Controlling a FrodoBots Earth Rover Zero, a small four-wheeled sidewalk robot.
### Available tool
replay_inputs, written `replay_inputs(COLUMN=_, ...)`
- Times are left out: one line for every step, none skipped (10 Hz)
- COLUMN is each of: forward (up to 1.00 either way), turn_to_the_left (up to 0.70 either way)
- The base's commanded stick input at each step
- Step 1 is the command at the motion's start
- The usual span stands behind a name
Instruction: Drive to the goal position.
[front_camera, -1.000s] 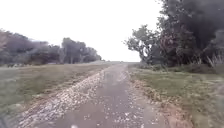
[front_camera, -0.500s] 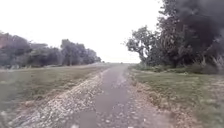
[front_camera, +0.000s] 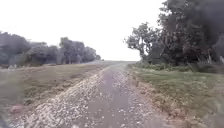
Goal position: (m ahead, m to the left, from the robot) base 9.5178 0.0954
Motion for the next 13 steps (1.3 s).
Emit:
replay_inputs(forward=0.60, turn_to_the_left=0.01)
replay_inputs(forward=0.60, turn_to_the_left=0.01)
replay_inputs(forward=0.60, turn_to_the_left=0.01)
replay_inputs(forward=0.60, turn_to_the_left=0.01)
replay_inputs(forward=0.60, turn_to_the_left=0.01)
replay_inputs(forward=0.60, turn_to_the_left=0.01)
replay_inputs(forward=0.60, turn_to_the_left=0.01)
replay_inputs(forward=0.60, turn_to_the_left=0.01)
replay_inputs(forward=0.60, turn_to_the_left=0.01)
replay_inputs(forward=0.60, turn_to_the_left=0.01)
replay_inputs(forward=0.60, turn_to_the_left=0.01)
replay_inputs(forward=0.60, turn_to_the_left=0.01)
replay_inputs(forward=0.60, turn_to_the_left=0.01)
